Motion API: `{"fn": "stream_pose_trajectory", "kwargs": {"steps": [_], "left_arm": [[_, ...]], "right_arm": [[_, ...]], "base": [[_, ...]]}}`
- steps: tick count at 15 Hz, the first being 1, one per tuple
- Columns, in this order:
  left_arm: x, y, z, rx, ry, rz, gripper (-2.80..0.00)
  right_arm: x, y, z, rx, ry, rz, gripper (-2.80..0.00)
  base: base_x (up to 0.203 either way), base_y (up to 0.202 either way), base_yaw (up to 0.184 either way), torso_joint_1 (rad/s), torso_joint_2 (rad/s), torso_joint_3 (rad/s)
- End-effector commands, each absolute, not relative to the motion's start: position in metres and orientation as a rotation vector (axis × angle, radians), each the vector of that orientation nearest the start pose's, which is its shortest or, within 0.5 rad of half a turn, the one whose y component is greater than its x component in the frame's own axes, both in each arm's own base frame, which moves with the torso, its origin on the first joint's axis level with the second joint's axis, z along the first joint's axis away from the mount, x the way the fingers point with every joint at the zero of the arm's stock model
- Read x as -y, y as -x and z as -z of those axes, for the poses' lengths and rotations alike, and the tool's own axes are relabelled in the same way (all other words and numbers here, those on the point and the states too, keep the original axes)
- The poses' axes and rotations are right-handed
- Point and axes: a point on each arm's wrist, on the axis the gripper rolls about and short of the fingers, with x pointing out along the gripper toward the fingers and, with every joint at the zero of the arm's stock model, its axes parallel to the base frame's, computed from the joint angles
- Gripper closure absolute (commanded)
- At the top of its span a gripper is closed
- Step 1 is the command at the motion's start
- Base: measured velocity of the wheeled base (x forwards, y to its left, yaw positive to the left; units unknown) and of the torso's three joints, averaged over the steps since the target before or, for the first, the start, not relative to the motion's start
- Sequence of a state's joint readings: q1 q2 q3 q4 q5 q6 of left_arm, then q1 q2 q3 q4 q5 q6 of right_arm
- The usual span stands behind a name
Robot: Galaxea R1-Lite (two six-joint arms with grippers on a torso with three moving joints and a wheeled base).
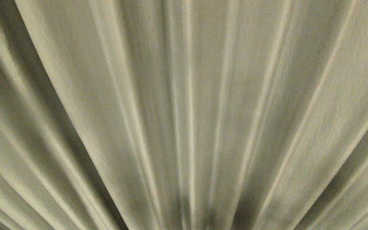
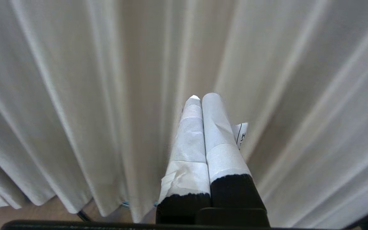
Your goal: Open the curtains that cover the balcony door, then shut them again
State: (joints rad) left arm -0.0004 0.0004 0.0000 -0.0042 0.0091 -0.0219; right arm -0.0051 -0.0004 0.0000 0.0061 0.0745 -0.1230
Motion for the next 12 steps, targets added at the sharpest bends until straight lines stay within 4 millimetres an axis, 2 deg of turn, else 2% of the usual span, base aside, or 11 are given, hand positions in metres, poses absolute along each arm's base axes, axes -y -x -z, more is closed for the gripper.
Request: {"fn": "stream_pose_trajectory", "kwargs": {"steps": [1, 12], "left_arm": [[-0.0002, 0.0228, -0.0760, 0.005, 0.022, -0.009, 0.00], [-0.0002, 0.0228, -0.0760, 0.005, 0.023, -0.008, 0.00]], "right_arm": [[-0.0018, 0.0229, -0.0749, -0.002, 0.124, -0.071, 0.00], [-0.0018, 0.0229, -0.0749, -0.002, 0.124, -0.071, 0.00]], "base": [[0.000, 0.193, 0.000, 0.002, 0.00, 0.005], [0.000, 0.186, -0.001, 0.004, 0.00, 0.003]]}}
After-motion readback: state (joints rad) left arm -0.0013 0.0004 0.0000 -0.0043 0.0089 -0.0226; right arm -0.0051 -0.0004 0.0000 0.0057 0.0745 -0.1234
